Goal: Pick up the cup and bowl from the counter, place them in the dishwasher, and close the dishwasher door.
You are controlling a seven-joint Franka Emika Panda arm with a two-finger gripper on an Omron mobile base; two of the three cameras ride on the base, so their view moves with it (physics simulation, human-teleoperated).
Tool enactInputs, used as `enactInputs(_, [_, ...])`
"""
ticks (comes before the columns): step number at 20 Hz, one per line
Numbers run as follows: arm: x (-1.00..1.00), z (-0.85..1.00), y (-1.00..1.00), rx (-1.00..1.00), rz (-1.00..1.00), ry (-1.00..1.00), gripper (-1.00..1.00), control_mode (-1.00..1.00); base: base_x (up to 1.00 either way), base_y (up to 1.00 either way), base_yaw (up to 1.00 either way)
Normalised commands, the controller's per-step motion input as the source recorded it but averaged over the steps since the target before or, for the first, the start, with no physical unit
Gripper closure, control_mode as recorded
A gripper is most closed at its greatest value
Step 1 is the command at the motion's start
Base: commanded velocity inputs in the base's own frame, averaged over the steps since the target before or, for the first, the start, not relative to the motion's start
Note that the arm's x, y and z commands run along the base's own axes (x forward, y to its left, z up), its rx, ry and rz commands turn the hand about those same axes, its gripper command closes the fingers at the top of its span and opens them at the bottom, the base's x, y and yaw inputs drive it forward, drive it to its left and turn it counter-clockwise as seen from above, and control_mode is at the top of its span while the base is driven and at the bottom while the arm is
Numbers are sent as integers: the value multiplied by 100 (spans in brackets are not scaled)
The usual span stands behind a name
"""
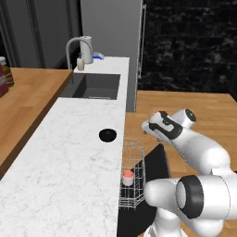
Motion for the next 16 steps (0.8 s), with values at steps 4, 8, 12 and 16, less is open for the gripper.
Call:
enactInputs(4, [0,92,-9,0,29,21,-100,-100,0,0,0])
enactInputs(8, [0,5,66,0,18,22,-100,-100,0,0,0])
enactInputs(12, [43,-41,87,-7,-3,5,-100,-100,0,0,0])
enactInputs(16, [68,-9,49,-7,0,29,-100,-100,0,0,0])
